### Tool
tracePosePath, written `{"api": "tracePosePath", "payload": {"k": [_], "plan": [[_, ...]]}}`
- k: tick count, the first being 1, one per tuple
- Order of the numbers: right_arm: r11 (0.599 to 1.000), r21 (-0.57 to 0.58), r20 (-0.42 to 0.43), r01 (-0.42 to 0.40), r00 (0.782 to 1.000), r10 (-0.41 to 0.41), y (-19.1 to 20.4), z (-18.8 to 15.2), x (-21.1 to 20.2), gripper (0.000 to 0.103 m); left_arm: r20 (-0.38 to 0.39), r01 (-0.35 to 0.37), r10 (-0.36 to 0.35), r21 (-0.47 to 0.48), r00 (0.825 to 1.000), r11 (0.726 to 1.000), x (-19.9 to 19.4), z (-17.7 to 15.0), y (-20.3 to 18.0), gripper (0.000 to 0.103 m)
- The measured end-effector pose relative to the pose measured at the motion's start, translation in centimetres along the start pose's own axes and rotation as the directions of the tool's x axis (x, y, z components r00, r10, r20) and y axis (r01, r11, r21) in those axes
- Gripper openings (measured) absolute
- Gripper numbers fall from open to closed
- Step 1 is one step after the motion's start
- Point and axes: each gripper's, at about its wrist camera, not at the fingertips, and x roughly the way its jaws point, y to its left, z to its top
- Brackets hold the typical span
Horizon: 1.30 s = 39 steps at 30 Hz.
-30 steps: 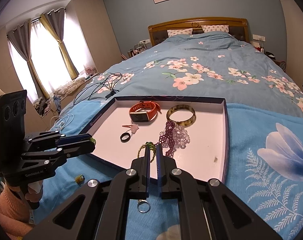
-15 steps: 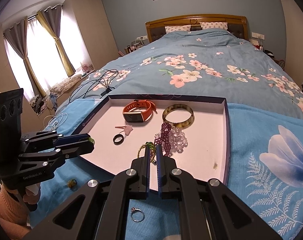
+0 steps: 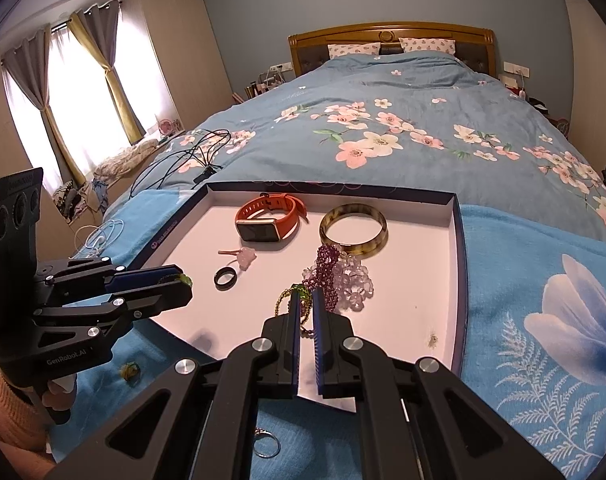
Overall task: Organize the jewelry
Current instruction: 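Carry the green ring and gold ring into the box and open both tools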
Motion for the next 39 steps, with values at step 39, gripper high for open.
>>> {"api": "tracePosePath", "payload": {"k": [39], "plan": [[0.999, 0.026, -0.031, 0.04, 0.999, -0.039, -0.6, -0.4, 1.6, 0.009, -0.052, -0.013, 0.013, -0.013, 0.999, 1.0, 2.7, -0.3, 0.6, 0.027]]}}
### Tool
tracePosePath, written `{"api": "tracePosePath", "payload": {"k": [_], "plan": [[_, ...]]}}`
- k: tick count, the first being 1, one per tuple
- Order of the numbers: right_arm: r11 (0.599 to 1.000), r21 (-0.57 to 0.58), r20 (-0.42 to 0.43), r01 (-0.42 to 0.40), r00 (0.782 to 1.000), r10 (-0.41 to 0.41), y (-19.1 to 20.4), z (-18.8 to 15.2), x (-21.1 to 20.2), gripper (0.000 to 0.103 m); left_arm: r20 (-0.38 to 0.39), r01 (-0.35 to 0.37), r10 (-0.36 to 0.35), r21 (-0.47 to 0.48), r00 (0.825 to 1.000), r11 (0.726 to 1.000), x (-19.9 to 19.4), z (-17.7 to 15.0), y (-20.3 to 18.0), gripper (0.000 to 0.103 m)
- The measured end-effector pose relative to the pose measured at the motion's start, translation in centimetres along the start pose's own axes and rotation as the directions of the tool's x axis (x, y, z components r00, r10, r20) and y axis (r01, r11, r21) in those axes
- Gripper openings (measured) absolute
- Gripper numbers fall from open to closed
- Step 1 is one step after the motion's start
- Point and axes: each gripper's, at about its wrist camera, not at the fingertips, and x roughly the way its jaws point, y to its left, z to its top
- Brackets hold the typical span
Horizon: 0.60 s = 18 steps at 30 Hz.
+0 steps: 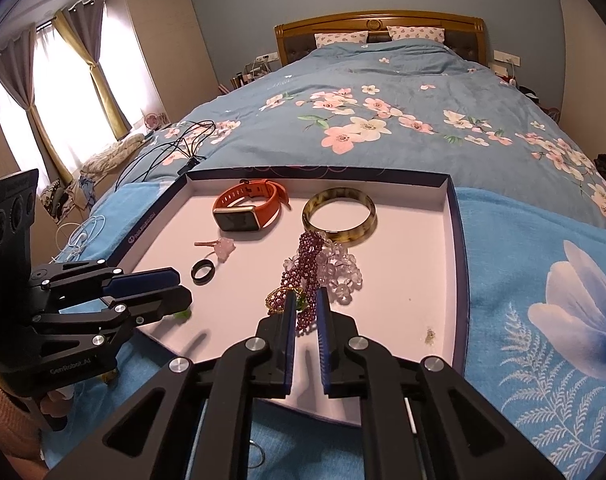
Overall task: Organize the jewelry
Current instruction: 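Carry the green ring and gold ring into the box and open both tools, then grasp the yellow-green bead ring with the left tool while the right tool grasps the silver ring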
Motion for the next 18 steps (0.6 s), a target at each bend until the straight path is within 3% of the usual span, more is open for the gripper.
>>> {"api": "tracePosePath", "payload": {"k": [9, 18], "plan": [[1.0, 0.009, 0.039, -0.021, 0.999, 0.02, 0.1, -0.6, -2.1, 0.018, 0.072, -0.006, 0.005, 0.004, 0.997, 1.0, -3.0, -0.1, -0.3, 0.035], [0.999, -0.027, 0.072, -0.025, 0.997, 0.026, 0.8, -2.1, -5.0, 0.036, 0.16, -0.033, 0.029, 0.023, 0.987, 0.999, -8.0, -1.9, 0.1, 0.045]]}}
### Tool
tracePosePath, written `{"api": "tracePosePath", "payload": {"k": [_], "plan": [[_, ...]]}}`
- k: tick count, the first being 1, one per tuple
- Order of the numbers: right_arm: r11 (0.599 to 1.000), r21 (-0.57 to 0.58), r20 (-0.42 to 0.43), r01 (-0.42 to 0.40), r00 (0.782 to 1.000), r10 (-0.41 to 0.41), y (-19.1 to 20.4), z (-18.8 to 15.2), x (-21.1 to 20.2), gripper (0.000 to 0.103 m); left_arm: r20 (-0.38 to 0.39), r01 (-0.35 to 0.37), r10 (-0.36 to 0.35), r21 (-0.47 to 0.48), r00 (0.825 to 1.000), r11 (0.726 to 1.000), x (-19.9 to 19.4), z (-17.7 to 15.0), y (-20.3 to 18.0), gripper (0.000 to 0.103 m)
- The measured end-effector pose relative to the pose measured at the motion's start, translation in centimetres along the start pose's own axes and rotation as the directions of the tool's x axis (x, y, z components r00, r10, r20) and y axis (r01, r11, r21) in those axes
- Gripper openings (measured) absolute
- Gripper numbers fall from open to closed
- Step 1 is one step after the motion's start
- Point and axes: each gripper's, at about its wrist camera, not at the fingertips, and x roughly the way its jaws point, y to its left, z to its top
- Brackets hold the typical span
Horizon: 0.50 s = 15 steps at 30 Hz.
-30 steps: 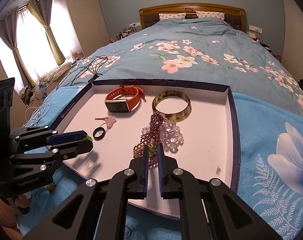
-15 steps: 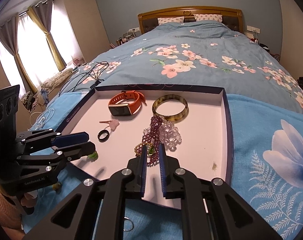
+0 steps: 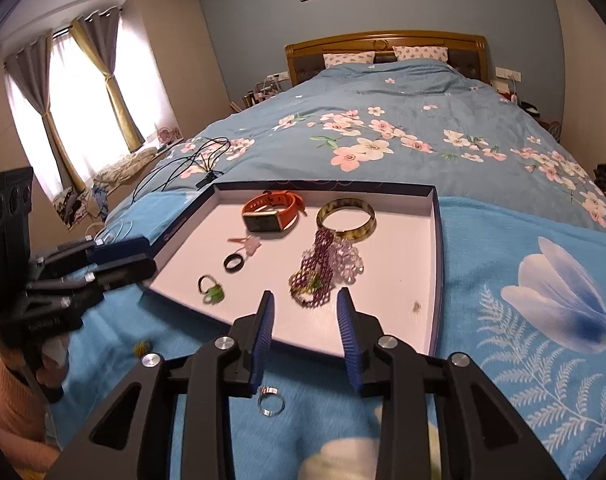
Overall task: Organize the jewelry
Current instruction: 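Grasp the yellow-green bead ring with the left tool while the right tool grasps the silver ring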
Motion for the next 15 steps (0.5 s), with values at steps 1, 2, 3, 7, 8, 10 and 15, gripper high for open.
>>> {"api": "tracePosePath", "payload": {"k": [1, 2, 3, 7, 8, 10, 15], "plan": [[1.0, -0.006, 0.001, 0.002, 1.0, -0.002, 0.1, -0.2, -0.2, 0.039, 0.006, -0.002, 0.002, -0.001, 1.0, 1.0, -0.5, -0.2, 0.1, 0.045], [1.0, -0.01, 0.002, 0.003, 1.0, -0.003, 0.2, -0.5, -0.5, 0.039, 0.013, 0.003, -0.003, -0.002, 1.0, 1.0, -1.1, -0.5, 0.3, 0.045], [1.0, -0.01, 0.001, 0.004, 1.0, -0.004, 0.3, -0.8, -0.7, 0.039, 0.017, 0.004, -0.004, 0.0, 1.0, 1.0, -1.6, -0.7, 0.4, 0.046], [1.0, -0.016, -0.022, 0.0, 1.0, 0.0, 0.6, -2.1, -1.0, 0.045, 0.017, 0.001, -0.002, 0.016, 1.0, 1.0, -3.0, -2.1, 0.3, 0.052], [1.0, -0.022, -0.028, 0.002, 1.0, -0.002, 0.7, -2.3, -1.0, 0.045, 0.008, 0.005, -0.005, 0.019, 1.0, 1.0, -3.2, -2.7, 0.3, 0.053], [0.999, -0.033, -0.042, 0.01, 0.999, -0.011, 1.0, -3.0, -1.0, 0.049, -0.01, 0.002, -0.002, 0.019, 1.0, 1.0, -3.4, -3.7, 0.2, 0.057], [0.998, -0.056, -0.077, 0.007, 0.997, -0.012, 1.6, -4.2, -0.5, 0.052, -0.061, 0.006, -0.005, 0.027, 0.998, 1.0, -3.0, -5.7, -0.3, 0.057]]}}
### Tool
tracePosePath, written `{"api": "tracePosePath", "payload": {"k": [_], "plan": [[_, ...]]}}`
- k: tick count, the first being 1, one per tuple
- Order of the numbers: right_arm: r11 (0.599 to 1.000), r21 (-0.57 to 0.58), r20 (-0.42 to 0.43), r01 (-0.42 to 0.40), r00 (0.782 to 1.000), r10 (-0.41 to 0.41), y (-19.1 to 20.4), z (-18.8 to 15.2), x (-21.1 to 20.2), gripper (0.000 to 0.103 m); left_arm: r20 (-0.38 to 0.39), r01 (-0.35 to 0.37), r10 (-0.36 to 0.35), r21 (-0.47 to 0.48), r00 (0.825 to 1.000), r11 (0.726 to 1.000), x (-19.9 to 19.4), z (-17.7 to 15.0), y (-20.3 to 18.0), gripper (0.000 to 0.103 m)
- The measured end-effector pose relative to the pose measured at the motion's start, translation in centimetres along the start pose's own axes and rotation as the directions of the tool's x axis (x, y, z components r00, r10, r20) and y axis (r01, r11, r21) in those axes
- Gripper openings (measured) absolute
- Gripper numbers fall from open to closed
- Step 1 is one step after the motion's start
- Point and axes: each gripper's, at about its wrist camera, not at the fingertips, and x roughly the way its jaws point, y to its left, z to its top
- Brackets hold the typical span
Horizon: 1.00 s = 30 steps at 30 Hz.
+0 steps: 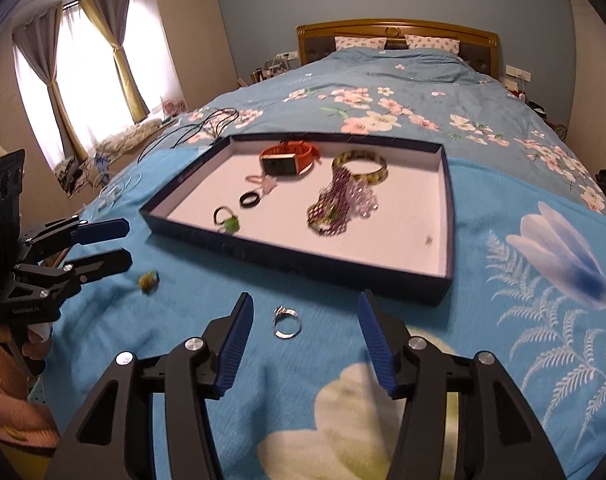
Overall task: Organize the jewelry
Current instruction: 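Grasp the yellow-green bead ring with the left tool while the right tool grasps the silver ring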
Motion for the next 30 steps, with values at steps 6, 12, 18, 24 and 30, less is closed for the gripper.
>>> {"api": "tracePosePath", "payload": {"k": [6, 12, 18, 24, 30], "plan": [[1.0, -0.012, -0.027, -0.004, 1.0, 0.004, 0.8, -0.6, 0.6, 0.054, -0.04, 0.009, -0.01, -0.015, 0.999, 1.0, 0.7, -0.8, 0.1, 0.056], [1.0, -0.017, -0.034, -0.007, 0.999, 0.007, 1.1, -0.7, 0.8, 0.056, -0.093, 0.029, -0.031, -0.029, 0.995, 0.999, 1.7, -1.4, 0.1, 0.049], [1.0, -0.025, -0.041, -0.006, 0.999, 0.005, 1.4, -0.6, 1.0, 0.056, -0.115, 0.039, -0.041, -0.016, 0.992, 0.999, 2.1, -1.5, -0.4, 0.045], [0.999, -0.038, -0.059, -0.007, 0.998, 0.005, 1.8, -0.6, 1.5, 0.056, -0.136, 0.035, -0.041, -0.042, 0.99, 0.999, 2.5, -1.5, 0.1, 0.044], [0.998, -0.055, -0.087, 0.009, 0.996, -0.013, 2.3, -0.4, 2.3, 0.056, -0.159, 0.035, -0.046, -0.076, 0.986, 0.997, 3.0, -1.6, 0.7, 0.035]]}}
